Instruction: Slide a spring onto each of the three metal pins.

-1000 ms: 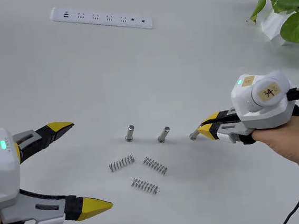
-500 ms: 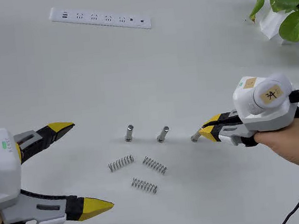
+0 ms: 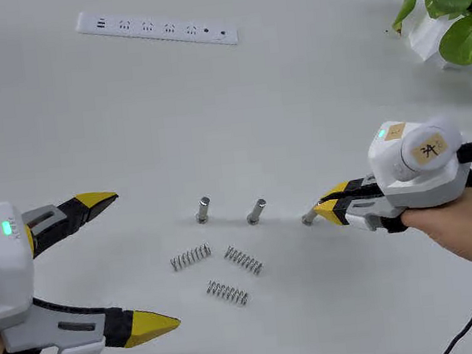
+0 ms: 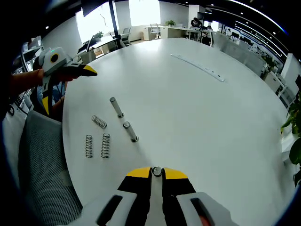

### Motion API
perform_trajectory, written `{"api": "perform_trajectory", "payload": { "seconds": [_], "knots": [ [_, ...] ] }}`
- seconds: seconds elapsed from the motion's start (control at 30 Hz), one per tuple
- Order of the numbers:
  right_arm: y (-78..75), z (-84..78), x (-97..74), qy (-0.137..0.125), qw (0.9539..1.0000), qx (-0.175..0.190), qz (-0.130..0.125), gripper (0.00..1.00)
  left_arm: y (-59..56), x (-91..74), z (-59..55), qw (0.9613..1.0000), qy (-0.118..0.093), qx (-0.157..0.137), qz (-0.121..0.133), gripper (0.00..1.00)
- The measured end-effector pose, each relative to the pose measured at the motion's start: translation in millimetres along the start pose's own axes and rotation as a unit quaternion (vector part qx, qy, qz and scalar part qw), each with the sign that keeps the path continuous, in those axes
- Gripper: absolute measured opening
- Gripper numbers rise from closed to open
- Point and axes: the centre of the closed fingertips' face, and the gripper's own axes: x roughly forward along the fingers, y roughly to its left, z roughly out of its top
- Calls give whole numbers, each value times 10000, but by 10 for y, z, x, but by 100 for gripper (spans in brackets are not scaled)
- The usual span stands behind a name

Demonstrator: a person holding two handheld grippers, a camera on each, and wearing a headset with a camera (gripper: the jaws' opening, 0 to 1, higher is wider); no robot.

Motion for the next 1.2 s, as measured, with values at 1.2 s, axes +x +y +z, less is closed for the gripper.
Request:
{"api": "perform_trajectory", "payload": {
  "seconds": [1.2],
  "knots": [
    [-29, -12, -64, -240, 9997, 96, -42, 14, -31, 31, 31, 10000, 31, 50, -80, 99]
  ]
}}
